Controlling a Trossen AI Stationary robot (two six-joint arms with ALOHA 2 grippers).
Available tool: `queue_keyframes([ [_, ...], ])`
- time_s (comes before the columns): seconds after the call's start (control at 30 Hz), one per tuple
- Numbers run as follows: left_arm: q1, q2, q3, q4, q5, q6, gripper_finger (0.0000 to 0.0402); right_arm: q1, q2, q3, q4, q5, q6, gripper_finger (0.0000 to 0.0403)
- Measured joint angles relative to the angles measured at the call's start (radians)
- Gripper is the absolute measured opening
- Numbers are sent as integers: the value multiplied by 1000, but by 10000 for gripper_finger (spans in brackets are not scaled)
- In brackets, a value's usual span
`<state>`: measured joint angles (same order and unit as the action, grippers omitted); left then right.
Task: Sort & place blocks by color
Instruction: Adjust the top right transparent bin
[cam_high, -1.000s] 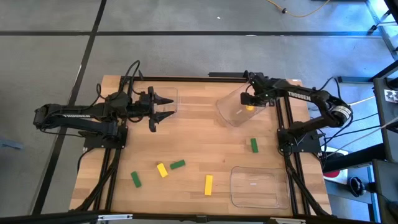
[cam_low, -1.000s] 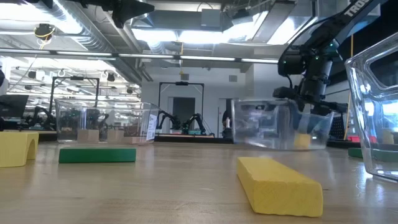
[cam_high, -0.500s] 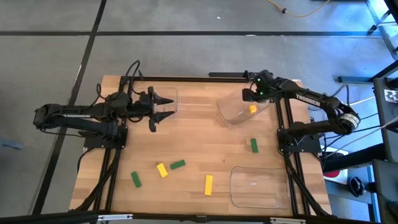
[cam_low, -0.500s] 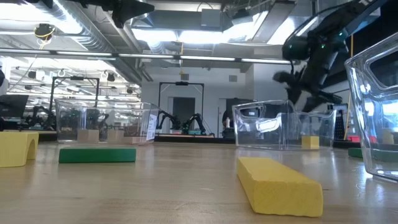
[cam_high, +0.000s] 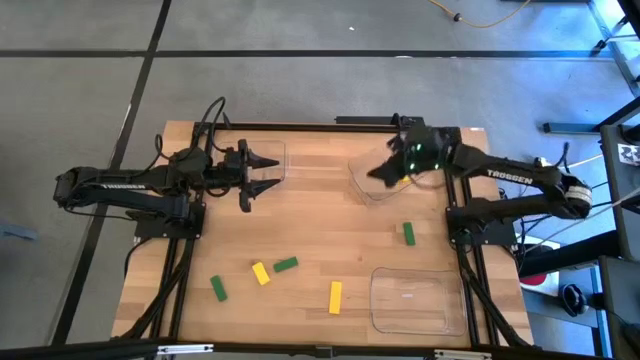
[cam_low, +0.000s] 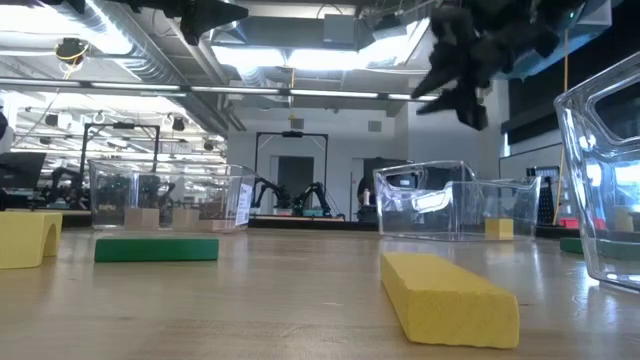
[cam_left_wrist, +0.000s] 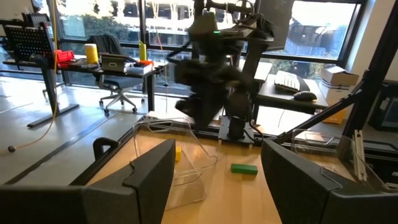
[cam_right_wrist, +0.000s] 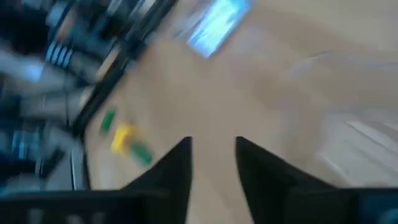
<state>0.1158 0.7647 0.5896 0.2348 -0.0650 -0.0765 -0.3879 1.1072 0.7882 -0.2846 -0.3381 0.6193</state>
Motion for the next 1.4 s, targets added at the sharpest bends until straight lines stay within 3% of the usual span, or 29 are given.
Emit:
queue_keyframes([
  [0.13,0,0,0,0,0,0,230,183,30,71,-38,0,-104,17],
  [0.27,0,0,0,0,-11,0,230,291,91,155,-279,11,-198,4],
  [0.4,0,0,0,0,-23,0,230,330,164,177,-478,129,-260,2],
  [0.6,0,0,0,0,-23,-1,230,309,283,171,-508,288,-251,2],
  [0.77,0,0,0,0,-23,-2,230,277,357,170,-495,314,-228,1],
  [1.2,0,0,0,1,-31,-2,230,155,375,180,-301,498,-211,0],
  [1.3,0,0,0,1,-31,-3,230,114,375,180,-242,498,-214,0],
  [1.4,0,0,0,1,-31,-3,230,86,356,180,-192,412,-271,0],
])
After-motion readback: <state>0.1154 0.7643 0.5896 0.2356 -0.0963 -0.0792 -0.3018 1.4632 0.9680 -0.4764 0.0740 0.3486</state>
